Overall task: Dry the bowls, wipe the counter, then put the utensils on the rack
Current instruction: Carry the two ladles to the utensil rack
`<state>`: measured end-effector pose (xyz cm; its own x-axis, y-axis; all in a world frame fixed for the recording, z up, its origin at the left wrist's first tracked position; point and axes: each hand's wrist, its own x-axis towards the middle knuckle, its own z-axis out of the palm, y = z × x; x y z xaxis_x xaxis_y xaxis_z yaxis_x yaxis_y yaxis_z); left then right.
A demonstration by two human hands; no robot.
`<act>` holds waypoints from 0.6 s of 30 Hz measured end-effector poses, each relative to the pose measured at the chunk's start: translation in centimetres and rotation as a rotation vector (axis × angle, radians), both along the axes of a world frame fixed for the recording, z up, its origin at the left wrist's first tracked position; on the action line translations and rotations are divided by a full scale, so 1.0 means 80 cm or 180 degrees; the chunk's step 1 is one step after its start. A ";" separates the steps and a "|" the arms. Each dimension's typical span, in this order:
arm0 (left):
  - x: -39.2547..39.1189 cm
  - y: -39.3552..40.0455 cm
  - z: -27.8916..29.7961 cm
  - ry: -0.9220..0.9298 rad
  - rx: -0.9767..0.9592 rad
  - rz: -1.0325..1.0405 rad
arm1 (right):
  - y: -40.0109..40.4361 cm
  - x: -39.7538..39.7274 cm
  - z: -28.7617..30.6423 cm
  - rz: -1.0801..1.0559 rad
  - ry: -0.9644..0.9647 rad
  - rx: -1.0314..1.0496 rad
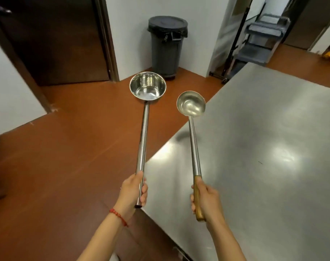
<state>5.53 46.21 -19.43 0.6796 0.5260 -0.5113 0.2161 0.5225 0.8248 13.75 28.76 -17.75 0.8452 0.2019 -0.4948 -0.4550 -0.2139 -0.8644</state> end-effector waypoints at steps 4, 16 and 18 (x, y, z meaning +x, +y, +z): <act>-0.034 0.087 0.002 -0.0065 0.0158 0.0288 | 0.098 -0.011 0.001 0.0388 -0.0020 0.0006; -0.139 0.352 0.010 -0.0089 0.0396 0.1123 | 0.410 -0.052 0.022 0.1306 -0.0036 0.0220; -0.149 0.390 0.008 -0.0079 0.0378 0.1291 | 0.457 -0.052 0.023 0.1475 -0.0061 0.0217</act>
